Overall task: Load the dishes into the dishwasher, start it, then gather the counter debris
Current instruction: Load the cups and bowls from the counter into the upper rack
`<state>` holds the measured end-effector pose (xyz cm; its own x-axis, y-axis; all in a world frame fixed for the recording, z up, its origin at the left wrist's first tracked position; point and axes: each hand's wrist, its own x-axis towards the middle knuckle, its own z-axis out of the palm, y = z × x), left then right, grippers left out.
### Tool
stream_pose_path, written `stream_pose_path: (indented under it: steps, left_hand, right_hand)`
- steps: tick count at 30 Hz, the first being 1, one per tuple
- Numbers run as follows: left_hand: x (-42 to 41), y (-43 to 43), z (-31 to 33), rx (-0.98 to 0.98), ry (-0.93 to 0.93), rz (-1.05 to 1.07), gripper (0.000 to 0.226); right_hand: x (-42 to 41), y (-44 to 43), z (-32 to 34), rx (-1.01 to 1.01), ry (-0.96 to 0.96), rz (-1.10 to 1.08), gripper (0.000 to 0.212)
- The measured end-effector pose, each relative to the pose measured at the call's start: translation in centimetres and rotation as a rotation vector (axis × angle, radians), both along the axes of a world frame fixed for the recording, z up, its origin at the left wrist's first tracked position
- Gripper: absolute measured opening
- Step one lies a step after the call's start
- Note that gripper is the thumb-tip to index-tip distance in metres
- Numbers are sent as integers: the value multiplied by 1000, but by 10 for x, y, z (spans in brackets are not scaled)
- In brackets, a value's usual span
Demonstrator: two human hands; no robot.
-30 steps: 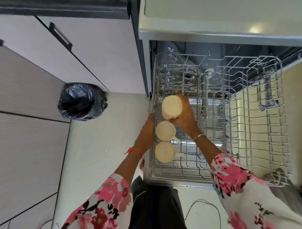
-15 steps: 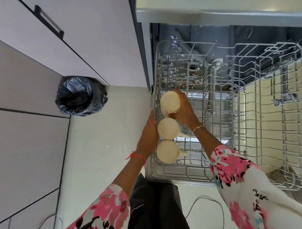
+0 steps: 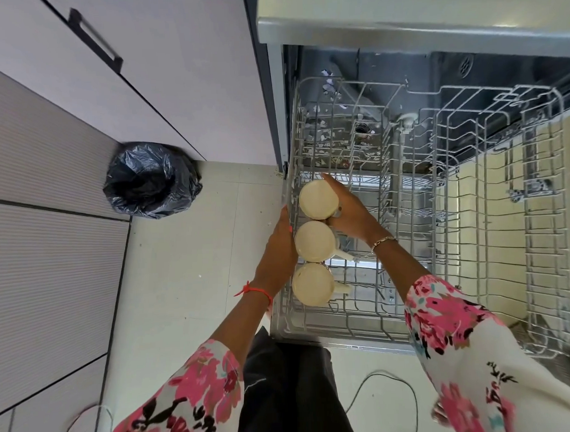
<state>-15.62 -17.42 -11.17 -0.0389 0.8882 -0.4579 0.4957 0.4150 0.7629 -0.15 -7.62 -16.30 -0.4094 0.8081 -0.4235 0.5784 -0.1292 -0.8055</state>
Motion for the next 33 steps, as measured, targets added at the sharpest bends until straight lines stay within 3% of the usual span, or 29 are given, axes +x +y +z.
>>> stream_pose_path:
  steps: [12,18,24,30,33]
  left_hand:
    - [-3,0,-2,6,36,-11,60]
    - [-3,0,-3,9,37,-14,61]
    - [-3,0,-3,17,39,-24,62]
    - [-5,-1,-2,35,62,-24,58]
    - [-4,0,0,37,39,-20,57]
  right_hand:
    - [-8,-9,2,161,-7,-189,87]
    - [-8,-2,5,-8,-66,-182,84]
    - [4,11,11,-98,-132,-23,100]
    - [-5,38,26,-361,-61,-57,67]
    - [-3,40,24,-373,-26,-95,55]
